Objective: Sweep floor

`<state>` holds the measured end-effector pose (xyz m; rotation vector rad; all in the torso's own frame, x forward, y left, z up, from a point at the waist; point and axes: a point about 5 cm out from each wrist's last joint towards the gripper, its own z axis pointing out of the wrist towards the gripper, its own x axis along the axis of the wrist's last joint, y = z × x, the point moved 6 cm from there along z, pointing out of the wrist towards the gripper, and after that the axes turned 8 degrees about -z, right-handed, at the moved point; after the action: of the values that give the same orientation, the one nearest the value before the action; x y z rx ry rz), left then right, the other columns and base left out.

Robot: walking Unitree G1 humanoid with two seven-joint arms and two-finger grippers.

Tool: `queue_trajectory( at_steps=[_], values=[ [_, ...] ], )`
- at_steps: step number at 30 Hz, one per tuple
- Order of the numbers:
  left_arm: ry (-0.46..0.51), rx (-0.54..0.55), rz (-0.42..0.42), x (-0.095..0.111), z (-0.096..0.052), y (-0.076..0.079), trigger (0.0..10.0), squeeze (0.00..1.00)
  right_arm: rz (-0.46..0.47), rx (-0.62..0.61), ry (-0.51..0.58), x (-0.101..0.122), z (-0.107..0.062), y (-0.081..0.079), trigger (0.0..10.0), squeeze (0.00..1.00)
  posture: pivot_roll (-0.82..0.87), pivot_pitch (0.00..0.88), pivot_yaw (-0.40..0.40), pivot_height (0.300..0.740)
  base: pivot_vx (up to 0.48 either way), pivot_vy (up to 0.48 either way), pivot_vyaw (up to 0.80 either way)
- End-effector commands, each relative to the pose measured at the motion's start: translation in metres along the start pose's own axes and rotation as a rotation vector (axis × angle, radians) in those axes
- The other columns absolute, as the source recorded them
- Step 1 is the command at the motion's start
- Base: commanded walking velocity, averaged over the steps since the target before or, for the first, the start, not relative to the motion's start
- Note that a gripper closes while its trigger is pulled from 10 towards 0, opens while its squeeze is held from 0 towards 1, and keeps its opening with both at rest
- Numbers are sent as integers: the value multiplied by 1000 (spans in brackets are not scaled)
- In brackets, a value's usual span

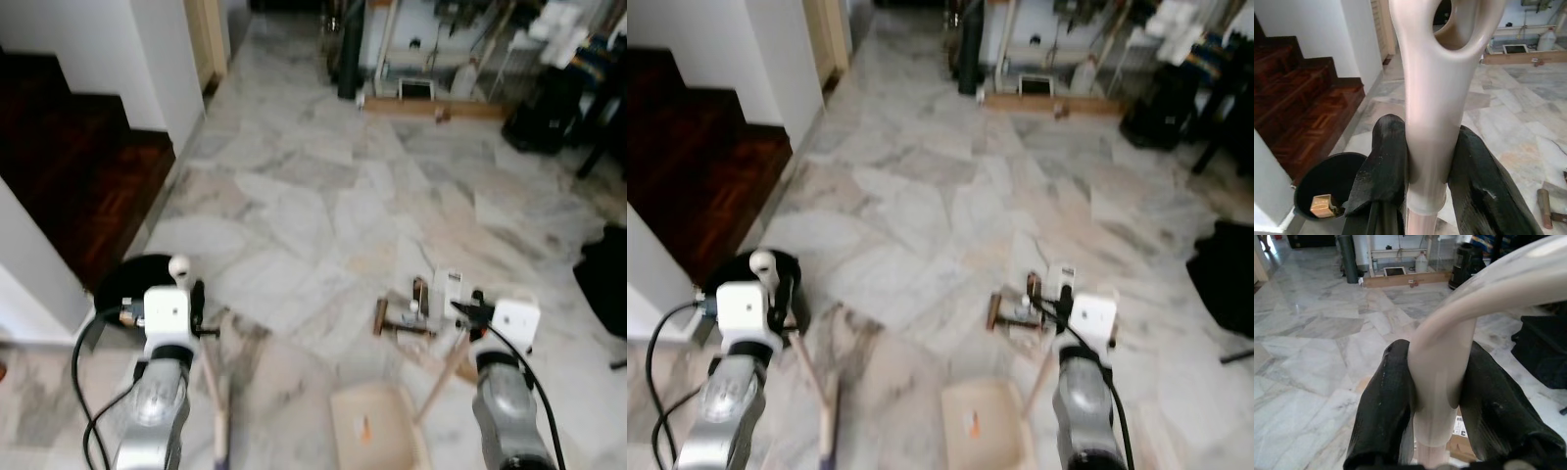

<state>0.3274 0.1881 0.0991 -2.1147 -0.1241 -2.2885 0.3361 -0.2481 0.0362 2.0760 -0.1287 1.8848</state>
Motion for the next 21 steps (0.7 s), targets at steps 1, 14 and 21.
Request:
queue_trajectory(
  at_steps=[1,14,21],
  values=[
    [41,0,-7,11,3,0,10000,0,10,5,26,9,4,-2,10000,0,35,35,-29,740,0,0,0],
    [49,0,-16,13,6,1,10000,0,17,9,1,5,5,-3,10000,0,37,33,-31,740,0,0,-636],
    [55,2,-24,15,7,0,10000,0,18,12,-7,4,5,-5,10000,0,38,34,-30,740,0,0,-738]
  ],
)
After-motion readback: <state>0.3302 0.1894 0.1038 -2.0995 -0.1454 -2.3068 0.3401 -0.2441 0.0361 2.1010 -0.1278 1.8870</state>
